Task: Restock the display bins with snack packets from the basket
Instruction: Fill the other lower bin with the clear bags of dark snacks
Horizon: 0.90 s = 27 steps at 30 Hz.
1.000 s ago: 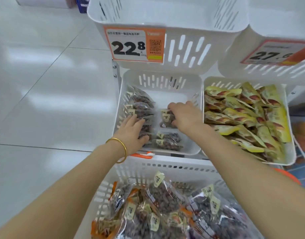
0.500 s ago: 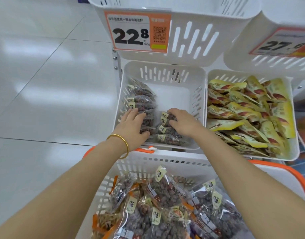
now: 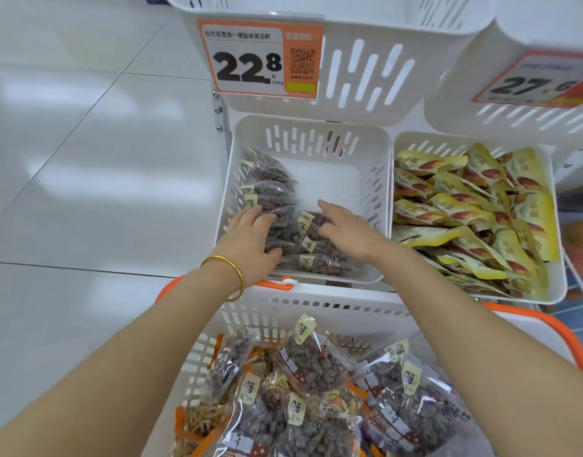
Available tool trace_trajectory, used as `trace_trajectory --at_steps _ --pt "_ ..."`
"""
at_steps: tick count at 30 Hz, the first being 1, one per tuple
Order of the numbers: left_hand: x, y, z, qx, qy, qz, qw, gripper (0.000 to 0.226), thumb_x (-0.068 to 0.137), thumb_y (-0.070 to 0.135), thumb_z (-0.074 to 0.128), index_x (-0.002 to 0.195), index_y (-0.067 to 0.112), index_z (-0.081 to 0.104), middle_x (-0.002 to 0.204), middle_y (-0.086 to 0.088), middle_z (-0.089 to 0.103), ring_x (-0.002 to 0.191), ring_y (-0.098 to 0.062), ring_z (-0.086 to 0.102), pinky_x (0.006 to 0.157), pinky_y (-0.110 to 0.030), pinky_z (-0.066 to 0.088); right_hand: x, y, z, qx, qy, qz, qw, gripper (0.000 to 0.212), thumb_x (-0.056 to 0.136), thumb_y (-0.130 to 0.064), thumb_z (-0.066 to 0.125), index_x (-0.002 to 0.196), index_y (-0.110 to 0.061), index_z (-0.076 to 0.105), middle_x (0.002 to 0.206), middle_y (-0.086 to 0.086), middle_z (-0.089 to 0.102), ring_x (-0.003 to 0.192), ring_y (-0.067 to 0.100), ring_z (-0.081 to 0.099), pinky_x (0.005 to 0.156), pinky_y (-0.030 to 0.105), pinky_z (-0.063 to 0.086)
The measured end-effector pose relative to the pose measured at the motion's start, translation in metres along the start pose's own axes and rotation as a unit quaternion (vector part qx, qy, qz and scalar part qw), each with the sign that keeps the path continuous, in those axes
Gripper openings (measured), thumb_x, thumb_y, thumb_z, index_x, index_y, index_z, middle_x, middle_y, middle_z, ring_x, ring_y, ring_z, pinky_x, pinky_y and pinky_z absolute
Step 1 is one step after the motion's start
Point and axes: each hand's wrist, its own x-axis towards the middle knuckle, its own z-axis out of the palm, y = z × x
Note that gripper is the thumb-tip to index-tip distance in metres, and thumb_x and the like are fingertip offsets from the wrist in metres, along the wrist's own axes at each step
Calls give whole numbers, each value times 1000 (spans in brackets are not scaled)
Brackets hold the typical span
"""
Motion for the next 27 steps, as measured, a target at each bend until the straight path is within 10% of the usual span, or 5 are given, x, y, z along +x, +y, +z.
trace_trajectory --at_steps 9,14,20,27 --pt "-22 11 -13 -13 140 65 988 45 91 13 51 135 9 44 143 -8 40 134 -26 29 111 -32 24 -65 -21 -22 44 87 -77 992 55 95 -19 44 147 -18 28 154 1 27 141 19 23 112 29 18" --pt "-87 32 -11 -42 206 113 971 36 87 2 52 123 5 55 131 -11 51 123 -30 44 102 -38 38 -179 -41 8 171 238 -61 954 25 93 -17 52 114 -24 61 105 -10 63 93 4 56 79 20 45" --pt "-167 29 17 -43 152 47 986 35 86 -1 50 120 6 57 130 -11 51 121 -30 44 105 -38 34 -200 -29 91 54 111 31 992 50 92 -34 58 133 -11 43 127 8 55 114 26 53 90 38 47" --pt "-198 22 55 51 4 -6 999 37 95 29 48 128 12 53 137 -6 41 126 -27 33 108 -34 28 -214 -25 80 74 185 50 979 33 90 -27 62 120 -13 56 118 4 59 107 24 56 80 34 44"
